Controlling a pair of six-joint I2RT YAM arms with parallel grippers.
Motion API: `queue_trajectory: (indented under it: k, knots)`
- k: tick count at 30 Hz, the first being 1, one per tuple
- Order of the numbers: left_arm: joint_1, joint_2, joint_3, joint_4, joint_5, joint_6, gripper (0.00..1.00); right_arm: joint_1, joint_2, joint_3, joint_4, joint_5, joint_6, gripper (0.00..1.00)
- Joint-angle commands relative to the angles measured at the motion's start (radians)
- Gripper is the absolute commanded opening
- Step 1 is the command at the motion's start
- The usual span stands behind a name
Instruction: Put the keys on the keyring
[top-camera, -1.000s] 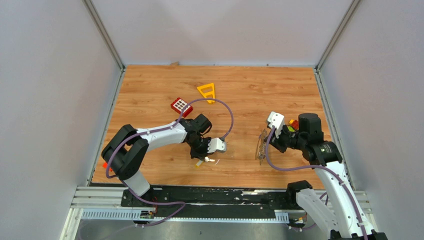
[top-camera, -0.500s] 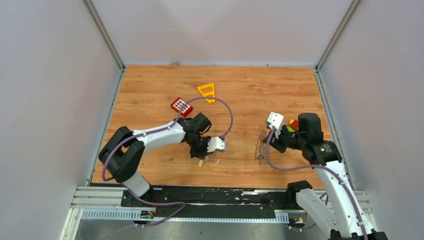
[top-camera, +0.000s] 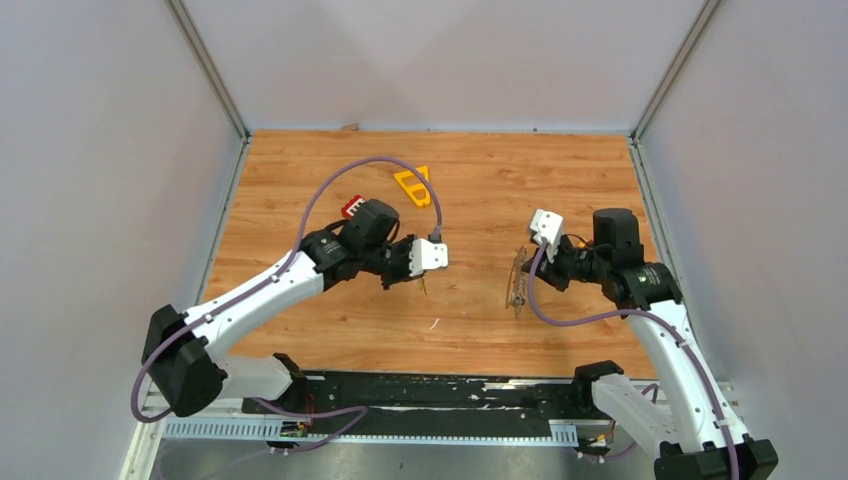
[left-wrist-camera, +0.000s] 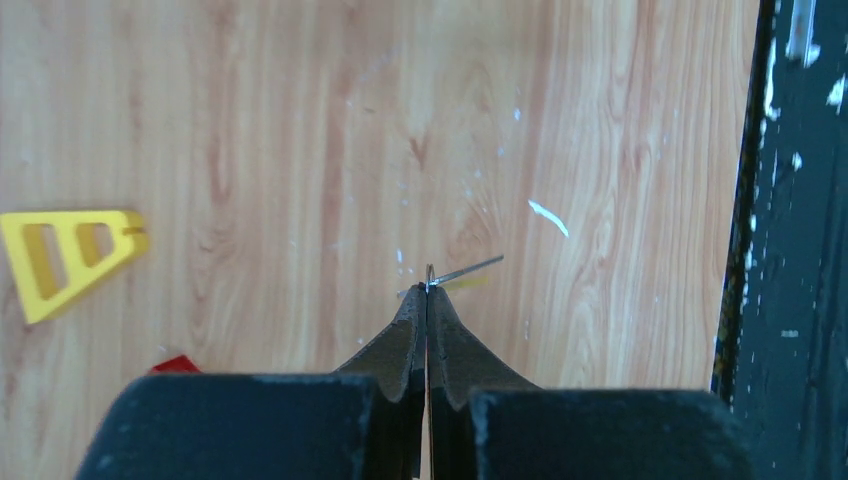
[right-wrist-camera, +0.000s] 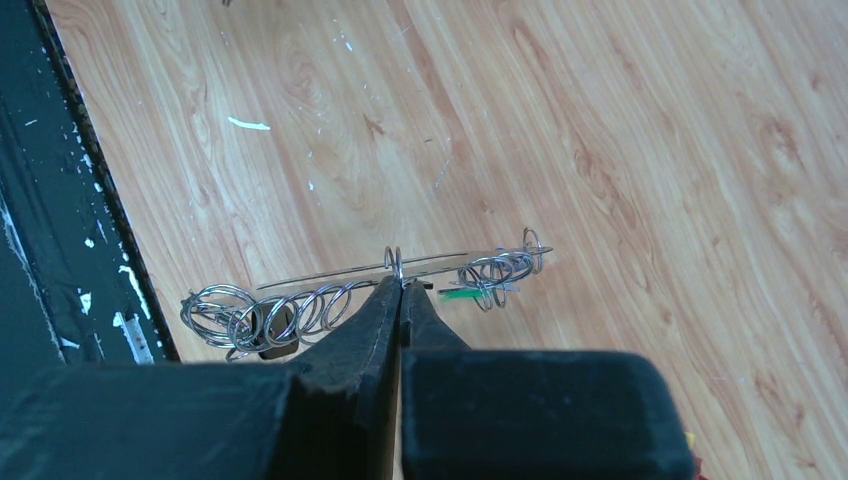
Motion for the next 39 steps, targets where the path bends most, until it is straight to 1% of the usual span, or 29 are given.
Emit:
queue_trajectory:
  k: [1,4,7,11,16,21,26,28,32,34,39]
  knots:
    - [0.005,-0.063,0.036,0.128,0.005,-0.162,0.00,0.007,0.025,0.071,0.072,-0.064,-0.028,0.00]
    - [0.009,-0.094,0.014,0.229,-0.041,-0.277,0.00,0.011,0.038,0.084,0.093,-0.084,-0.021,0.00]
    - [0.010,-0.108,0.009,0.256,-0.055,-0.305,0.00,0.026,0.054,0.093,0.116,-0.099,-0.014,0.00]
    - [0.010,-0.131,-0.018,0.302,-0.059,-0.315,0.00,0.081,0.100,0.120,0.138,-0.100,-0.010,0.00]
    - [0.010,-0.125,-0.021,0.293,0.011,-0.283,0.00,0.156,0.163,0.148,0.179,-0.092,-0.010,0.00]
    - [0.020,-0.060,0.065,0.207,0.093,-0.280,0.00,0.221,0.193,0.156,0.227,-0.076,-0.009,0.00]
    - [0.024,0.004,0.139,0.154,0.174,-0.298,0.00,0.270,0.197,0.131,0.281,-0.068,0.008,0.00]
    - [0.024,0.005,0.138,0.171,0.194,-0.303,0.00,0.292,0.197,0.118,0.298,-0.053,0.010,0.00]
    - [0.024,-0.035,0.092,0.262,0.166,-0.335,0.00,0.337,0.213,0.115,0.301,-0.010,0.020,0.00]
    - [0.025,-0.057,0.083,0.274,0.169,-0.329,0.00,0.351,0.220,0.117,0.296,-0.002,0.028,0.00]
    - [0.023,-0.073,0.083,0.269,0.278,-0.252,0.00,0.358,0.203,0.098,0.328,-0.038,0.075,0.00]
